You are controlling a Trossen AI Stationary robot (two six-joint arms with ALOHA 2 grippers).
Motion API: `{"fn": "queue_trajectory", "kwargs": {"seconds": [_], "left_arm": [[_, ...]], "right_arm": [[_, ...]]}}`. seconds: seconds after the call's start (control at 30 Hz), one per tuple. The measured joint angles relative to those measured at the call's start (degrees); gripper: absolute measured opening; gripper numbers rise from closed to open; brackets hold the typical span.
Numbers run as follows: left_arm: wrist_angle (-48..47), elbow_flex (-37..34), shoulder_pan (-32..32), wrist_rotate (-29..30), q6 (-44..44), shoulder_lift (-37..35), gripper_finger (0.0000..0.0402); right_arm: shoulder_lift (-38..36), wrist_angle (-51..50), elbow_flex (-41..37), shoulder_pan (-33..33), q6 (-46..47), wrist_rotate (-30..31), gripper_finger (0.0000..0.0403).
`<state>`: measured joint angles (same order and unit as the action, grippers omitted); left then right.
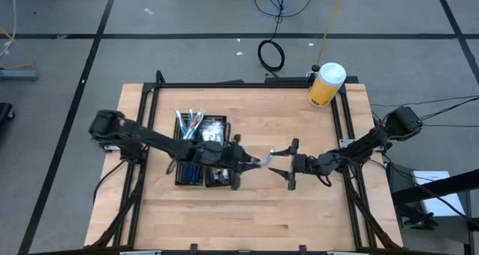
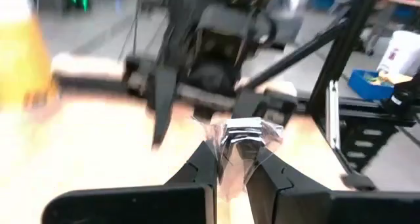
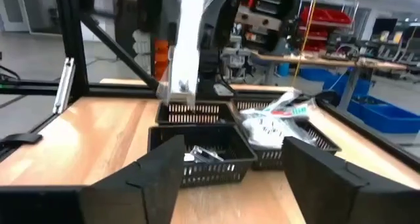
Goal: Pick & Place Travel size toiletries
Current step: Put the nail cutter into the bottom right black bin
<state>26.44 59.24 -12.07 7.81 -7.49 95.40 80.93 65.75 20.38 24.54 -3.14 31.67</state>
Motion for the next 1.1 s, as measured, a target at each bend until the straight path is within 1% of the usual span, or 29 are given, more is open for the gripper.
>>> {"fn": "queue_trajectory", "kwargs": {"seconds": [0.1, 0.2, 0.27, 0.33, 0.4, 0.47, 0.5, 0.6, 0.7, 0.77, 0.93, 1.0, 1.1], "left_arm": [[-15.01, 0.0, 0.01, 2.24, -7.43, -6.18, 0.0034], [-27.83, -0.06, -0.85, 6.25, -10.95, -10.7, 0.0037], [-33.06, -1.14, -1.88, 7.8, -12.62, -12.25, 0.0035], [-33.84, -3.28, -2.92, 7.37, -14.31, -13.3, 0.0035], [-32.56, -5.92, -3.39, 5.95, -16.12, -13.87, 0.0035], [-30.64, -8.06, -2.88, 4.64, -18.17, -13.87, 0.0035], [-31.14, -9.24, -2.46, 3.75, -19.33, -13.87, 0.0037], [-31.38, -12.16, -0.36, -1.16, -23.29, -13.54, 0.0047], [-32.36, -14.75, 1.48, -6.02, -29.86, -13.3, 0.0039], [-34.66, -15.52, 2.06, -7.04, -32.53, -13.23, 0.0033], [-35.52, -15.61, 2.14, -8.24, -32.0, -13.26, 0.0034], [-35.52, -15.6, 1.82, -8.3, -30.96, -13.26, 0.0053], [-35.59, -15.6, 1.12, -7.87, -28.65, -13.26, 0.0099]], "right_arm": [[0.0, -1.27, 0.0, -0.33, 0.94, 0.03, 0.0253], [0.0, -1.3, 0.02, -0.54, 0.98, 0.04, 0.0252], [0.0, -1.5, 0.02, -0.56, 0.98, 0.04, 0.0247], [0.0, -1.39, 0.02, -0.56, 0.98, 0.04, 0.0243], [0.0, -1.74, 0.02, -0.56, 0.98, 0.02, 0.0238], [0.0, -1.82, 0.0, -0.56, 1.01, 0.01, 0.0235], [-0.02, -1.81, 0.0, -0.56, 1.1, 0.03, 0.0233], [0.0, -2.61, -0.01, -0.56, 2.23, 0.04, 0.0229], [0.0, -2.63, -0.02, -0.56, 2.45, 0.04, 0.0226], [0.0, -2.7, -0.02, -0.6, 2.45, 0.04, 0.0226], [0.0, -2.83, -0.02, -0.93, 2.32, 0.04, 0.0226], [0.0, -2.9, -0.02, -1.24, 2.68, 0.01, 0.0226], [0.0, -3.09, -0.02, -1.32, 3.11, -0.09, 0.0226]]}}
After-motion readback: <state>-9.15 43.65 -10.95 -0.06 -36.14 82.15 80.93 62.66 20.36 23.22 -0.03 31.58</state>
